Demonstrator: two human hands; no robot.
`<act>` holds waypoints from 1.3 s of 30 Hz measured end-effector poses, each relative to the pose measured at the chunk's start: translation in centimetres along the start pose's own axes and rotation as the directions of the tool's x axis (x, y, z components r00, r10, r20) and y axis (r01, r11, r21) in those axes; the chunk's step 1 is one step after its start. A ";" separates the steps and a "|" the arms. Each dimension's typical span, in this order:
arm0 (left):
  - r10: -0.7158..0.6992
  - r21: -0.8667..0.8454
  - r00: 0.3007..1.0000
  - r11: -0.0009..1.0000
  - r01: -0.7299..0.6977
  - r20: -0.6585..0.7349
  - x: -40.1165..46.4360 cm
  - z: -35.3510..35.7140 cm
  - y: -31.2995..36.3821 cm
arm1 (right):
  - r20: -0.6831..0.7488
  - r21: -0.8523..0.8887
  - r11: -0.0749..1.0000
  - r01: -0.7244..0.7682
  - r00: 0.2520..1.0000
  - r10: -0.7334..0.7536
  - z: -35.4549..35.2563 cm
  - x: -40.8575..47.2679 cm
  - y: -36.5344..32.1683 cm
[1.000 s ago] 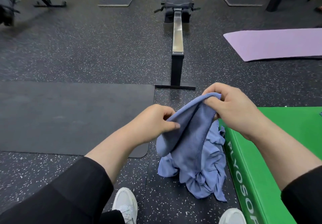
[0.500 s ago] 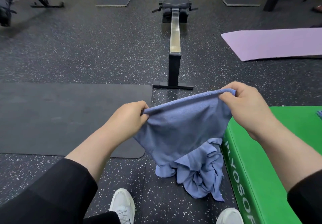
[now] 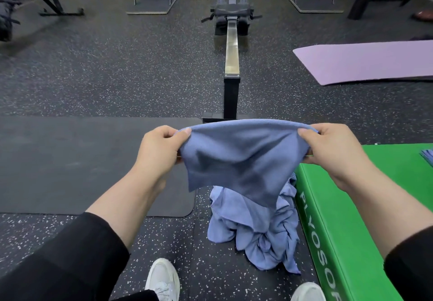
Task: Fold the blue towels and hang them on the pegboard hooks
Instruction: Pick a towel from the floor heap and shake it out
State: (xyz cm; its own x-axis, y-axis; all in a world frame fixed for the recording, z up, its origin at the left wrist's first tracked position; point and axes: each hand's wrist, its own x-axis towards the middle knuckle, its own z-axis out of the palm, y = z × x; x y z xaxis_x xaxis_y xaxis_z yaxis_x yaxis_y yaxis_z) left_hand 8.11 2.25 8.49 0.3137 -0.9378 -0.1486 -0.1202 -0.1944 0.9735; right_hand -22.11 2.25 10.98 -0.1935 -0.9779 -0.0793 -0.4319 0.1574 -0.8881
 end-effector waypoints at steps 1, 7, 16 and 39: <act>-0.034 -0.059 0.999 0.998 0.035 0.005 -0.3 0.5 0.2 | 0.034 0.006 1.000 -0.013 0.999 0.013 0.2 -0.1 -0.2; -0.067 -0.152 0.997 0.986 0.072 0.035 -2.0 3.1 1.1 | 0.223 0.031 0.998 -0.048 0.974 0.040 2.3 -1.1 -1.0; 0.122 0.090 0.981 0.987 -0.136 0.151 -4.3 5.3 1.9 | 0.355 0.147 0.982 -0.117 0.933 0.058 6.6 -2.3 -2.6; 0.287 0.227 0.932 0.914 -0.336 0.223 -5.1 3.9 3.3 | 0.282 0.009 0.994 0.106 0.954 -0.104 7.0 -1.6 -2.5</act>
State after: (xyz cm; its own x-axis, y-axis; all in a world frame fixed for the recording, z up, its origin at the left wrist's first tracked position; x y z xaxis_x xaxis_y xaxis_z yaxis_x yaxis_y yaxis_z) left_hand 2.43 5.27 11.81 0.0475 -0.9936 0.1024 -0.4294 0.0722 0.9002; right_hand -14.52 2.42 10.14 0.1092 -0.9878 -0.1109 -0.4418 0.0517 -0.8956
